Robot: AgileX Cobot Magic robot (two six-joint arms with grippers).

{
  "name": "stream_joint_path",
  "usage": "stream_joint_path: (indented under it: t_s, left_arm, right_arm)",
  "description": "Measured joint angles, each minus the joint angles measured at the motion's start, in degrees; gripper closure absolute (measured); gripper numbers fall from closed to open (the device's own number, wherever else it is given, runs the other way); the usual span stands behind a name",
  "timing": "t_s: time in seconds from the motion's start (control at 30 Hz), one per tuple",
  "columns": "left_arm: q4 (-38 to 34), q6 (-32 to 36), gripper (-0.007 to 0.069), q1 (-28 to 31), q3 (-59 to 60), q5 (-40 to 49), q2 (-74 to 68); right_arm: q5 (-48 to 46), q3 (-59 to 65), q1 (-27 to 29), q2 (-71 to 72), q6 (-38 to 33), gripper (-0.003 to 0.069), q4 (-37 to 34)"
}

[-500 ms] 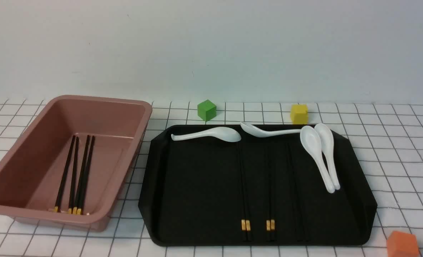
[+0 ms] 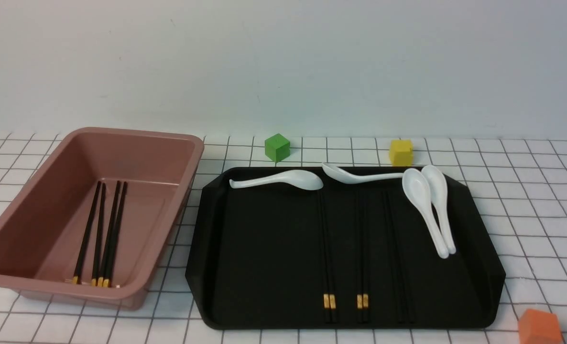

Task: On white black tablecloth take chopsticks from black tray and put them in box.
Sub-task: 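Reach over to the black tray and grasp a pair of chopsticks with the left gripper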

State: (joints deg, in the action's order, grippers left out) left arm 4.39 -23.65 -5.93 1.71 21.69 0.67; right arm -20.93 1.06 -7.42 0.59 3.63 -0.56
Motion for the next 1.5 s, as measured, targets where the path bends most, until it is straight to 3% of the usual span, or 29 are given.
stream_joint_path:
  t_s: [1.0,1.2,1.23,1.33,1.5]
  left_arm:
    - [0.5,-0.4,0.0541,0.0,0.0,-0.1,0.0]
    - [-15.8,-13.9,0.0532,0.0,0.0,-0.9,0.0]
    - [-23.4,-19.0,0.0531,0.0,0.0,-1.1,0.0]
    - [-35.0,-27.1,0.053,0.0,0.0,-1.4,0.0]
    - [-41.0,-30.3,0.0529,0.0,0.0,-2.7,0.0]
  right_arm:
    - [0.0,0.0,0.0,0.0,0.0,0.0419,0.1]
    - [0.0,0.0,0.0,0.0,0.0,0.0419,0.1]
    - [0.0,0.0,0.0,0.0,0.0,0.0419,0.1]
    - [0.0,0.0,0.0,0.0,0.0,0.0419,0.1]
    - [0.0,0.0,0.0,0.0,0.0,0.0419,0.1]
